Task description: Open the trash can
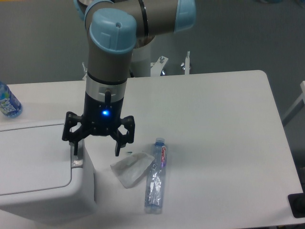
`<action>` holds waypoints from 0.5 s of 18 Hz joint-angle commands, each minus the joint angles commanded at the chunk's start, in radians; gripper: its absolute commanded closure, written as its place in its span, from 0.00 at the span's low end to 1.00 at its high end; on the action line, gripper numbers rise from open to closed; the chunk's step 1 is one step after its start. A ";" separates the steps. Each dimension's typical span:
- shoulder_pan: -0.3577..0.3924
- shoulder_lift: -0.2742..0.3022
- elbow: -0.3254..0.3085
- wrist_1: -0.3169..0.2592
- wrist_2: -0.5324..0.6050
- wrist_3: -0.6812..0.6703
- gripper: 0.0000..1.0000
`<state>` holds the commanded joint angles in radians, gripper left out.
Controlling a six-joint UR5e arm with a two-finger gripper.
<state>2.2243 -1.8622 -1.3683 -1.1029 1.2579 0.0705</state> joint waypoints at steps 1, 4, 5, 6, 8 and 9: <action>0.000 -0.002 -0.002 0.002 0.000 0.000 0.00; -0.002 -0.005 -0.003 0.006 0.002 -0.002 0.00; -0.002 -0.003 -0.008 0.006 0.002 -0.002 0.00; -0.002 -0.003 -0.009 0.006 0.002 -0.002 0.00; -0.005 -0.005 -0.008 0.006 0.002 -0.002 0.00; -0.005 -0.005 -0.008 0.006 0.002 -0.002 0.00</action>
<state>2.2197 -1.8669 -1.3760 -1.0968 1.2594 0.0690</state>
